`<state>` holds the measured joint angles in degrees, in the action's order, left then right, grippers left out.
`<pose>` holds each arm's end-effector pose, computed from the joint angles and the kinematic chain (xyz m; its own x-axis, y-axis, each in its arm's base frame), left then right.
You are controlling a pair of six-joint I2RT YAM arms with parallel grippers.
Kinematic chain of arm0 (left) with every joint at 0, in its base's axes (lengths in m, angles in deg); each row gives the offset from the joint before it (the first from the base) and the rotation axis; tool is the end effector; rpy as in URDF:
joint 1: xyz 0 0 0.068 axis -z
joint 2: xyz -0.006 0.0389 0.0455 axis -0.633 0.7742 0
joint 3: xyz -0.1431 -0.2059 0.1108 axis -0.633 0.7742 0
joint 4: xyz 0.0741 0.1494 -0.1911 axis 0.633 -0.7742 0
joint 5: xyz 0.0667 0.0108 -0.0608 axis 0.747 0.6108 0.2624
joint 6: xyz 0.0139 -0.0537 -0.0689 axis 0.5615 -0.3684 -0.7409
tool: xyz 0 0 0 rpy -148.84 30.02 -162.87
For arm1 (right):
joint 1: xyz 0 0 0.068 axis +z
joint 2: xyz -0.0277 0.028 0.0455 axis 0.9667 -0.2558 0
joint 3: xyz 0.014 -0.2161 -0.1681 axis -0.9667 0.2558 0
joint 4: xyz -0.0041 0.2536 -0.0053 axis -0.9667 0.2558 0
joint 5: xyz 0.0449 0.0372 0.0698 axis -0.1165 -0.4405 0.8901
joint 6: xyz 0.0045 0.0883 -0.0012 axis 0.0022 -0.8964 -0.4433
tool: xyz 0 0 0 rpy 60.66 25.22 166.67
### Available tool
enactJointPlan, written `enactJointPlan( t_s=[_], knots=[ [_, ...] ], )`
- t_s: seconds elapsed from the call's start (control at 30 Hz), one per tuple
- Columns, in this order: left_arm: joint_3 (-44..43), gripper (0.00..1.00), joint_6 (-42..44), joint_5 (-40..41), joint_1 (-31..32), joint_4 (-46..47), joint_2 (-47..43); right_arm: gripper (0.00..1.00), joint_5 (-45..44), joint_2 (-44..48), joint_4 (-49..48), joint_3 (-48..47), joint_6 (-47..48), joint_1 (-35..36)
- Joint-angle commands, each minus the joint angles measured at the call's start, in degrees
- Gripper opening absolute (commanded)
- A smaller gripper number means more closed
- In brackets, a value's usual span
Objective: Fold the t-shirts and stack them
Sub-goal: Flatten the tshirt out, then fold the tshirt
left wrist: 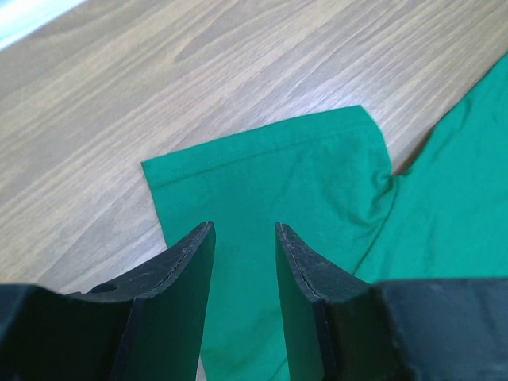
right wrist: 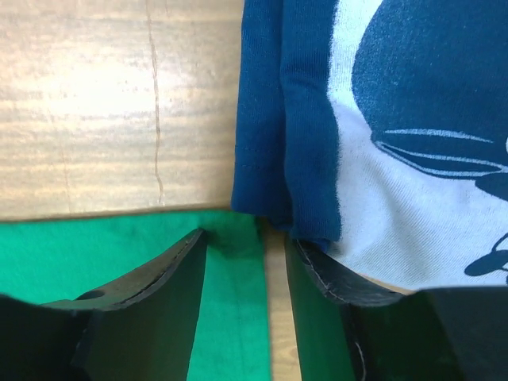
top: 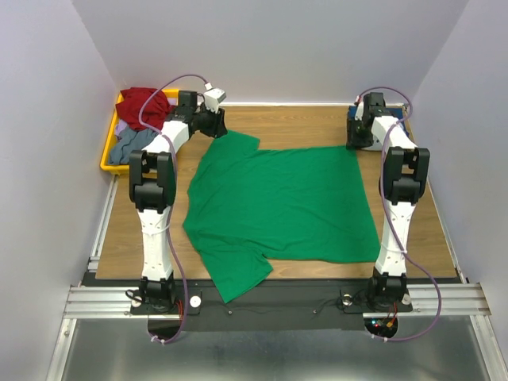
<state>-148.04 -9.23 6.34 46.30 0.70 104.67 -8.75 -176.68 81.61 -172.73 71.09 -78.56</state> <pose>0.5405 -0.1104 0.2128 -0.3303 0.2712 -0.9041 0.6900 0.7229 -0.0353 0.5376 -0.0253 0.1413 -0.8505 0.0029 -0.5259 -0.0237 0.9988 0.0439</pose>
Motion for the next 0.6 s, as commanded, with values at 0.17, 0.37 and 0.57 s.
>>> enactJointPlan(
  t_s=[0.17,0.37,0.57],
  knots=[
    [-5.78,0.48,-1.5,2.9,-0.26,0.52,2.91,0.43,4.51,-3.68,-2.81,-1.58,-2.28,-0.05],
    [-11.22,0.48,-3.18,4.76,-0.87,-0.27,6.95,0.31,6.18,-2.72,-2.81,-0.35,-2.37,-0.14],
    [-21.33,0.5,-3.18,5.98,-0.87,-4.31,13.01,0.14,8.2,-1.49,-2.81,1.23,-1.84,-0.05]
  ],
)
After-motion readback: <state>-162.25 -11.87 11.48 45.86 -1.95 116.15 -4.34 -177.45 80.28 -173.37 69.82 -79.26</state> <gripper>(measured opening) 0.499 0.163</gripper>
